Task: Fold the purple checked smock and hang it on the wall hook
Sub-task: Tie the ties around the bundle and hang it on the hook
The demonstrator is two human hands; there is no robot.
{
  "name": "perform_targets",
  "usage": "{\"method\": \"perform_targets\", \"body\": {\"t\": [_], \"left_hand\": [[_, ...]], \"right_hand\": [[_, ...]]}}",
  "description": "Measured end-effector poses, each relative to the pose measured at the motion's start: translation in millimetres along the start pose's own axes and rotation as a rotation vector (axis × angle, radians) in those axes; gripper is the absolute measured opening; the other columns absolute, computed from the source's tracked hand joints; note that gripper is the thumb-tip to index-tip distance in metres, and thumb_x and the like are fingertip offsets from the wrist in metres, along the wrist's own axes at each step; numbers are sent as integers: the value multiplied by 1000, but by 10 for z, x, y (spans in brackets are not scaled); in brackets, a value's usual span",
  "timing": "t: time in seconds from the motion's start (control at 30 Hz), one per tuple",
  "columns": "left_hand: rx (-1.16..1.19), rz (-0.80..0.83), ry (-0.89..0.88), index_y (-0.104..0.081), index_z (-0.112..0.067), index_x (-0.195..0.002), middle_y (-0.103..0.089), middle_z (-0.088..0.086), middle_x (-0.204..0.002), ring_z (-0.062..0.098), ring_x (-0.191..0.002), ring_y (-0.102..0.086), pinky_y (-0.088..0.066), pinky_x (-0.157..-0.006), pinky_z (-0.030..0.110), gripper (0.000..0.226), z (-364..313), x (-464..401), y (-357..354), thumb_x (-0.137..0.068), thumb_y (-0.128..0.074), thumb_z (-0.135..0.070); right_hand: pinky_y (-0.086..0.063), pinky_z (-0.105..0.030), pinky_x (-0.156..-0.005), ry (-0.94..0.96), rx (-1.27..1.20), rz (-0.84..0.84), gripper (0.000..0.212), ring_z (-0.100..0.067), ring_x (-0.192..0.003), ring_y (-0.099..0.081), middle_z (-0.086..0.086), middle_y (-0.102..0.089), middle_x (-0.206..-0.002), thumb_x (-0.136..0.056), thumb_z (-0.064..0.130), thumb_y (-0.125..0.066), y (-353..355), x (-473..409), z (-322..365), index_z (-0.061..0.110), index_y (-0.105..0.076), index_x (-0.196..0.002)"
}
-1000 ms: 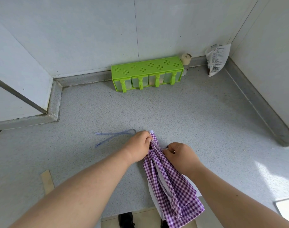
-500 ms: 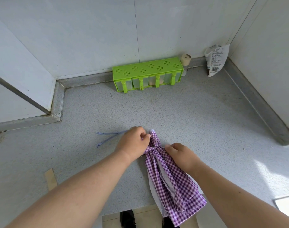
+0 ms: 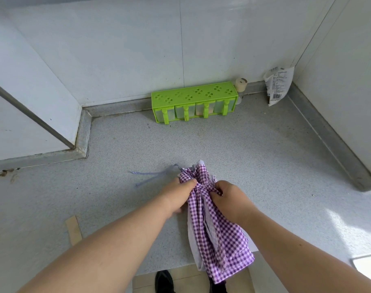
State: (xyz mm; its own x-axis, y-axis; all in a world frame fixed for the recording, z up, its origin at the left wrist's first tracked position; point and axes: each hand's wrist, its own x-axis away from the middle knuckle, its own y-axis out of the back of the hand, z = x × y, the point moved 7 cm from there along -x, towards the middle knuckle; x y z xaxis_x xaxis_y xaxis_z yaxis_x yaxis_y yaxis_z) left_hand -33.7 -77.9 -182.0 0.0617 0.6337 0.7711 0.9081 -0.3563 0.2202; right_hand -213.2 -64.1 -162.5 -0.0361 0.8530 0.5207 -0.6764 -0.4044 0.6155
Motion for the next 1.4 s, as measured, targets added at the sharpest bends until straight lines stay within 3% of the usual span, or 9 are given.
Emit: {"method": "perform_targets", "body": {"t": [0.1,0.23,0.37,0.47,0.6,0.67,0.8,0.93,1.4], "left_hand": [[177,-15,-75,-64,-29,-117,-79,0,-110,20,-102,-74,-54,-82,35,23,-145,79,94,-102,-60,-47],[213,-99,-170,-67,-31,-116,-79,3,-111,25,-102,-75,-60,-98,50,19,-287,154,304,-100,-64,-42],[234,-65,-245,-71,-32,-115,-79,9,-112,27,-100,-76,-61,-96,53,17,-426,313,435,-102,-64,-23],[158,-59,-304,-69,-44,-118,-78,10,-107,21,-86,-70,-62,-77,40,27,-511,430,539,-102,-61,-23],[56,-87,-368,-71,-44,-92,-68,8,-89,23,-78,-63,-61,-70,40,26,-604,602,640,-104,-57,-26],[33,-76,-370,-68,-39,-79,-68,6,-84,24,-76,-63,-63,-78,51,26,-602,671,642,-102,-59,-32],[-27,-116,-418,-61,-31,-75,-63,3,-84,20,-80,-62,-57,-73,41,32,-604,838,732,-106,-55,-41],[66,-73,-420,-64,-32,-73,-68,4,-84,24,-84,-68,-61,-85,49,24,-580,980,768,-94,-61,-43],[137,-142,-578,-74,-21,-82,-64,-1,-75,16,-75,-59,-50,-70,30,21,-749,1437,1092,-102,-69,-28]], "right_hand": [[-50,-27,-69,16,-59,16,11,-14,-84,-65,3,-69,-92,-100,34,-58,34,37,90,24,-61,-95],[-47,-30,-69,61,-7,56,15,-15,-78,-58,-6,-69,-96,-96,30,-61,96,106,274,14,-60,-98],[-49,-28,-69,80,38,97,5,-12,-81,-61,1,-68,-94,-96,24,-56,156,197,434,20,-58,-99],[-56,-32,-81,84,44,54,28,-11,-91,-64,6,-67,-104,-95,23,-57,216,214,548,22,-54,-123],[-51,-17,-67,125,-13,-57,53,-3,-90,-62,9,-61,-114,-95,9,-62,324,297,821,27,-45,-142],[-52,-18,-63,158,-14,-73,51,-3,-87,-63,10,-59,-113,-96,7,-58,339,329,935,28,-46,-140],[-63,-34,-78,234,-100,-83,40,-12,-95,-70,6,-60,-125,-102,21,-55,326,446,1132,37,-44,-137],[-53,-31,-89,301,-24,-66,26,-18,-110,-64,5,-56,-130,-102,48,-58,275,517,1302,42,-54,-127],[-43,-24,-71,412,-127,-208,13,-14,-91,-61,2,-59,-108,-96,43,-69,304,781,1795,31,-65,-94]]}}
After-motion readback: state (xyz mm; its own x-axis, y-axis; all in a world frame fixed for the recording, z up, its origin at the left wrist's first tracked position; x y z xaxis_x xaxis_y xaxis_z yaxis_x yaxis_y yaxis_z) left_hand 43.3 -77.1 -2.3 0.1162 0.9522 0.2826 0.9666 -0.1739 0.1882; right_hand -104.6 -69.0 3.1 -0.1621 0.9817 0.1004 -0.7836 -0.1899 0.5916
